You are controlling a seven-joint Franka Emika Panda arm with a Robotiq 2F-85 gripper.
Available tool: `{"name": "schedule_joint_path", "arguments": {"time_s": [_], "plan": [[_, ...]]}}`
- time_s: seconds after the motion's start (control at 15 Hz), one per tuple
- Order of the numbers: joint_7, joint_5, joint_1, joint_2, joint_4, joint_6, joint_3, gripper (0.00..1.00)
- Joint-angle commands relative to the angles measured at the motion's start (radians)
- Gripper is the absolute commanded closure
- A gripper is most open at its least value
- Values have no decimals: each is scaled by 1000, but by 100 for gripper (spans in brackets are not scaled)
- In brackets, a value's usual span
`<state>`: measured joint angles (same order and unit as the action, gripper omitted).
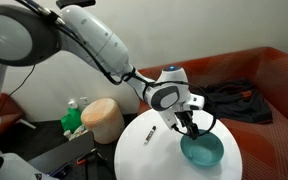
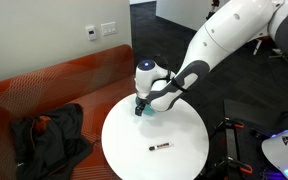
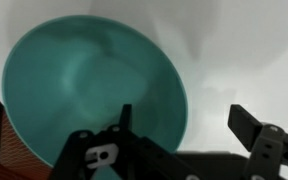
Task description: Pick the marker from the bowl and put it on the table, then move the bowl to the left
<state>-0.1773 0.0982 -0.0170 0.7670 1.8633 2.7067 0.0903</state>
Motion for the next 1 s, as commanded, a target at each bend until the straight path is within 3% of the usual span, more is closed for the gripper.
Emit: {"name": "schedule_joint_path", "arguments": {"time_s": [0.0, 0.53, 0.6, 0.93], "plan": [[46, -28, 17, 32, -52, -52, -18, 34], [54, -31, 27, 55, -76, -56, -25, 95], [59, -31, 28, 55, -76, -56, -26, 100], [79, -26, 20, 41, -78, -67, -29, 99]]}}
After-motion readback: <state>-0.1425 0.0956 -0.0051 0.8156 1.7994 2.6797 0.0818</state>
